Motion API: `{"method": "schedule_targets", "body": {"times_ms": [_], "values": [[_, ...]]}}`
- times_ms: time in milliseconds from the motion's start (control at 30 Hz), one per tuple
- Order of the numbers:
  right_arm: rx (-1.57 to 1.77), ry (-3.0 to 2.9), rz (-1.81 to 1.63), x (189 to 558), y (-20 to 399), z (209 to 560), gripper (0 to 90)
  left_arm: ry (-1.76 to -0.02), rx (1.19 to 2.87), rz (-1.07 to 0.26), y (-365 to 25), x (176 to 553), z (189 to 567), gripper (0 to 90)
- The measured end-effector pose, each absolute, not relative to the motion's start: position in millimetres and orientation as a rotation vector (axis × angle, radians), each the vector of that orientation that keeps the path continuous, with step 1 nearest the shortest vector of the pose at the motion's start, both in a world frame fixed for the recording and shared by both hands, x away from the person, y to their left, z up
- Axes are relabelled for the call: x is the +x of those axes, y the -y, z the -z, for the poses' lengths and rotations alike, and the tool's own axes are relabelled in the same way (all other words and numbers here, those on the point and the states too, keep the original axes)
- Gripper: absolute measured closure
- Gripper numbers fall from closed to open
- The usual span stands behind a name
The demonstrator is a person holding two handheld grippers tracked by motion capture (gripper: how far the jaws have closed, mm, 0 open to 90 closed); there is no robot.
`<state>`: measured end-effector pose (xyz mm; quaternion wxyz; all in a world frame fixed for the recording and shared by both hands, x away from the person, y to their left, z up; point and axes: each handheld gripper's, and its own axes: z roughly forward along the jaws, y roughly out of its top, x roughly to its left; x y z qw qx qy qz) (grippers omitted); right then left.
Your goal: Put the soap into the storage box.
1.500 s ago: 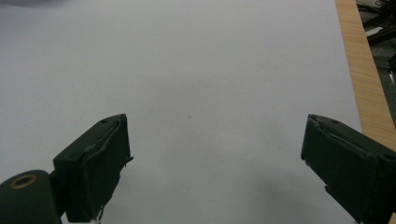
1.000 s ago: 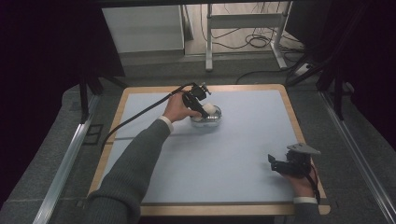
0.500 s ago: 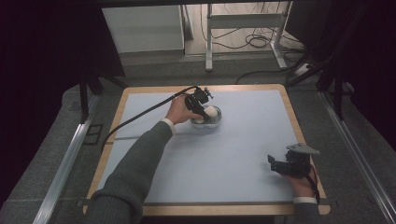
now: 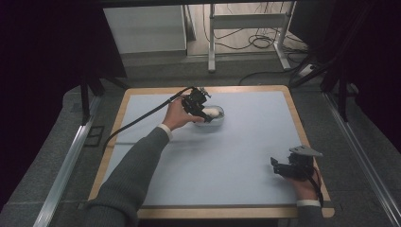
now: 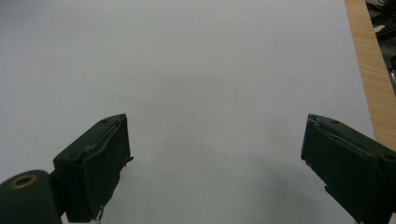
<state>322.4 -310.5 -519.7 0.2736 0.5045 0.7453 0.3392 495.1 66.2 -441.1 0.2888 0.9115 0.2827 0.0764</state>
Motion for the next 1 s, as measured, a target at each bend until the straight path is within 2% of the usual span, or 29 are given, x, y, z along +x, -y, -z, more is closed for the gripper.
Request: {"method": "schedule_targets", "body": {"times_ms": [333, 400, 533, 1000], "values": [[1.346, -2.009, -0.914, 322, 308, 519, 7.7, -0.780, 2.313, -0.196, -108, 449, 438, 28.9], [1.333, -2.009, -0.918, 321, 306, 517, 7.7, -0.809, 2.272, -0.217, -123, 434, 445, 24.8], [1.329, -2.005, -0.929, 320, 306, 515, 7.7, -0.822, 2.241, -0.233, -143, 416, 454, 22.5], [1.316, -2.010, -0.928, 320, 303, 516, 7.7, -0.886, 2.131, -0.200, -197, 354, 485, 22.0]]}}
